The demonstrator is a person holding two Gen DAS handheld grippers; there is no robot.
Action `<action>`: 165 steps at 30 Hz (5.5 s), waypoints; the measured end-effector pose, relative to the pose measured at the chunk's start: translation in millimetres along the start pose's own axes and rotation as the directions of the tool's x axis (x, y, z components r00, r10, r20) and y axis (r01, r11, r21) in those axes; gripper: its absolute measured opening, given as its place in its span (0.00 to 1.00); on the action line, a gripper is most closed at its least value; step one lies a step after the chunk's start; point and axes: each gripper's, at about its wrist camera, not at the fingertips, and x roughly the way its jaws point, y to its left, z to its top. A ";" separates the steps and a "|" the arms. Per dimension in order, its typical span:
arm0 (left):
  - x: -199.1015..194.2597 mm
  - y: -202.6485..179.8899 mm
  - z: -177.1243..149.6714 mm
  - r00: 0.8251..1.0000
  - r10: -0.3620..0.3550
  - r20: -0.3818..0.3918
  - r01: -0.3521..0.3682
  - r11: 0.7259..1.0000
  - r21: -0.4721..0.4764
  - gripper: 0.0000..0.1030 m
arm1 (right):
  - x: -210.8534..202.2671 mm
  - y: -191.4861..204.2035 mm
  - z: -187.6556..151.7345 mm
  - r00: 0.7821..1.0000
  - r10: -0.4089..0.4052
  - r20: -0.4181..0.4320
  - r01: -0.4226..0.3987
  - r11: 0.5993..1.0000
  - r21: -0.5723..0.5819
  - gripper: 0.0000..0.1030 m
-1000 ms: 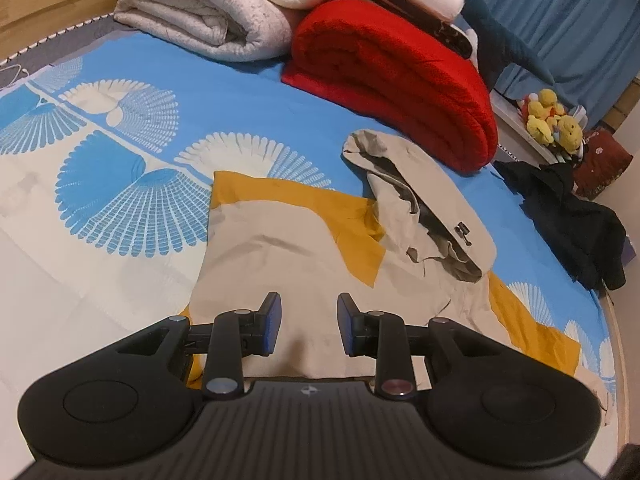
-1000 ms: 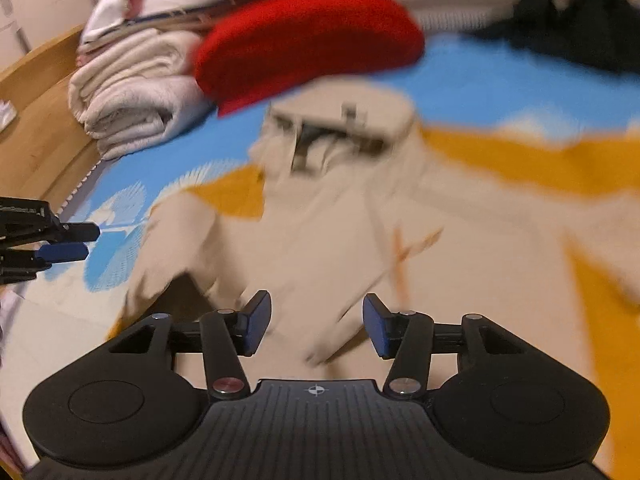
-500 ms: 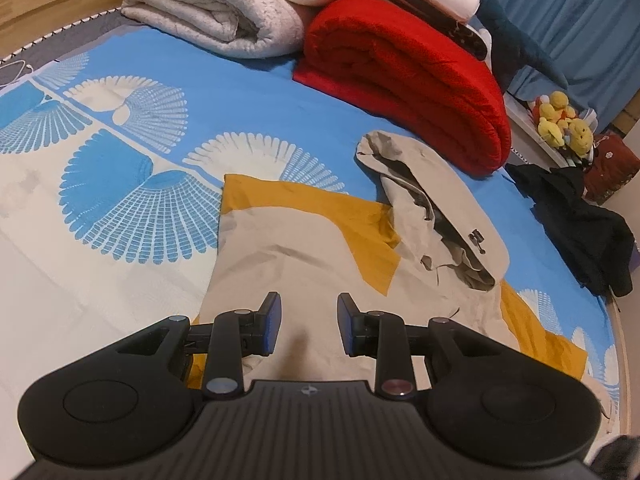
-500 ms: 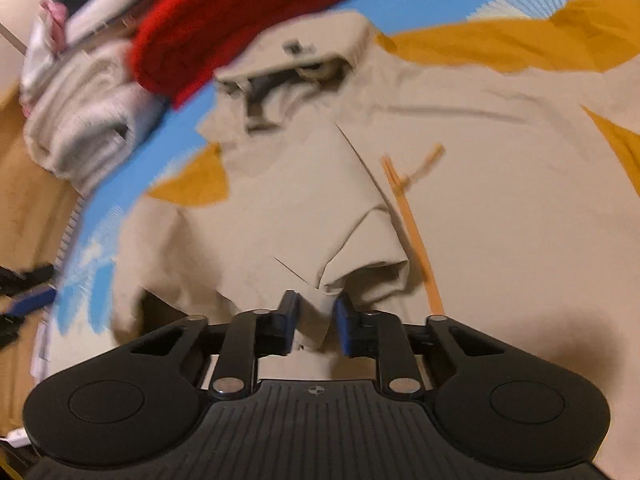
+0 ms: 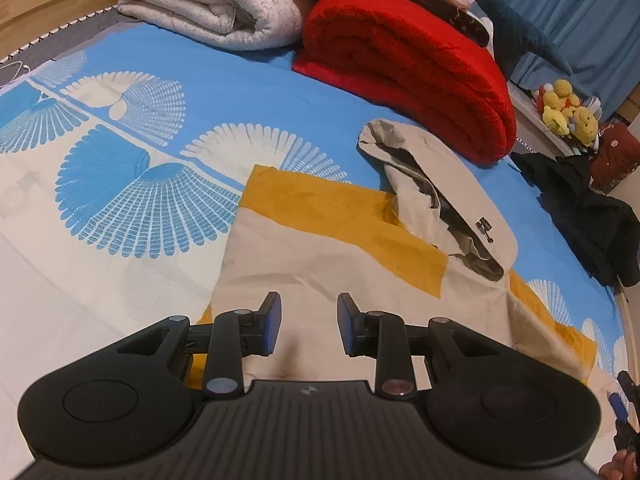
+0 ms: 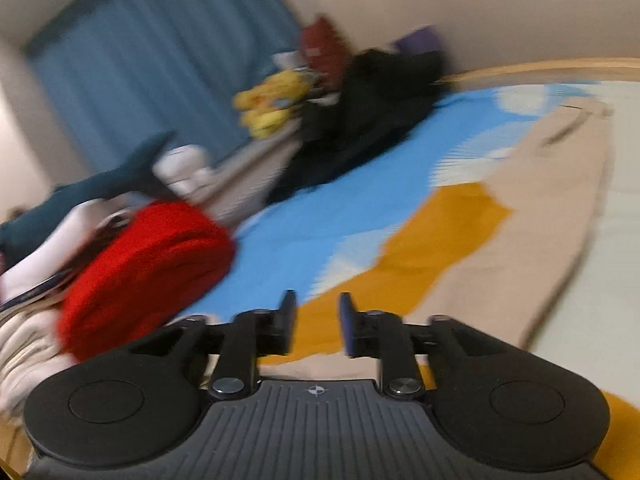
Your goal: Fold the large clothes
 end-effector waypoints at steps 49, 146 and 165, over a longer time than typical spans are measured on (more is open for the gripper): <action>57.2 -7.8 -24.7 0.984 -0.047 -0.172 0.046 0.999 -0.007 0.44 | 106.6 -21.2 -46.1 0.842 -0.026 -0.539 0.029 1.000 -0.003 0.47; 0.3 -73.1 -70.2 0.996 -0.044 -0.084 0.075 0.906 0.416 0.53 | 145.4 -291.2 223.9 0.907 -0.417 0.051 0.413 0.908 0.071 0.02; -52.9 29.7 -3.6 0.999 -0.038 0.021 0.034 0.986 0.165 0.53 | -24.7 82.6 51.1 0.943 0.305 -0.130 -0.322 0.752 -0.575 0.02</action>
